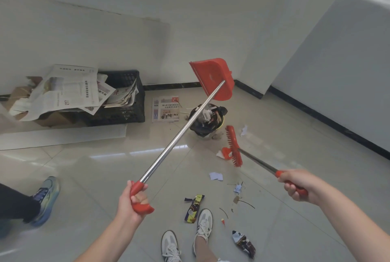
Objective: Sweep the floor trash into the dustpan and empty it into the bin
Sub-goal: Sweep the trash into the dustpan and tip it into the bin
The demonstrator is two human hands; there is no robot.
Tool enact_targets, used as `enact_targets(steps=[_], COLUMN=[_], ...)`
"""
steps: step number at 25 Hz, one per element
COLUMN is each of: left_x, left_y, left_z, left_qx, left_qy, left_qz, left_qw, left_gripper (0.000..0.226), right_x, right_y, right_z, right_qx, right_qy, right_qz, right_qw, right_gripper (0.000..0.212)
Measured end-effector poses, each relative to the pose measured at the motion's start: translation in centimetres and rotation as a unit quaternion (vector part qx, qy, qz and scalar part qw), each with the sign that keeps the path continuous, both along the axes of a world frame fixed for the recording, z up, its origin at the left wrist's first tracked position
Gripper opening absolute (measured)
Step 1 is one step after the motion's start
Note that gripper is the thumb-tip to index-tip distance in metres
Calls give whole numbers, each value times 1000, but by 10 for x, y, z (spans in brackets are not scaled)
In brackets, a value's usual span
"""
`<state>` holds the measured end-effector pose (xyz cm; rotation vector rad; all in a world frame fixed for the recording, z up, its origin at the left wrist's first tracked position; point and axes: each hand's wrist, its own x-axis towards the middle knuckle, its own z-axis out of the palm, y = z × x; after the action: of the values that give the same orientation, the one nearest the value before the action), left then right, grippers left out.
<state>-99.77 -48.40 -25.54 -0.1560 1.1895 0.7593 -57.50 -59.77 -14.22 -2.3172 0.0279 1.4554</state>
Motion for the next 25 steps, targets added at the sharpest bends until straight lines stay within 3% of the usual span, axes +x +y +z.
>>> enact_targets(steps=[5, 9, 11, 12, 15, 19, 23, 25], left_x=[-49, -82, -74, -65, -28, 15, 45, 52], left_y=[59, 112, 125, 127, 120, 100, 78, 73], left_z=[50, 121, 157, 173, 196, 170, 123, 109], left_qx=[118, 277, 355, 392, 466, 459, 466, 452], left_qy=[98, 233, 319, 369, 432, 432, 517, 537], left_qz=[-74, -165, -233, -278, -414, -512, -609, -627], left_qw=[985, 917, 847, 796, 652, 583, 381, 338], left_gripper=[56, 50, 47, 45, 39, 48, 62, 58], right_x=[20, 55, 56, 52, 40, 37, 31, 31], right_y=[-11, -16, -18, -19, -31, -52, -76, -80], right_z=[28, 61, 69, 71, 73, 82, 78, 71], right_qx=[12, -7, -11, -14, -32, -35, -58, -60], right_qy=[-10, -39, -50, -55, -78, -75, -31, -5], right_qz=[-2, 20, 29, 35, 66, 61, 117, 151], right_qw=[1000, 999, 998, 998, 994, 995, 991, 987], right_gripper=[19, 16, 8, 6, 19, 7, 30, 36])
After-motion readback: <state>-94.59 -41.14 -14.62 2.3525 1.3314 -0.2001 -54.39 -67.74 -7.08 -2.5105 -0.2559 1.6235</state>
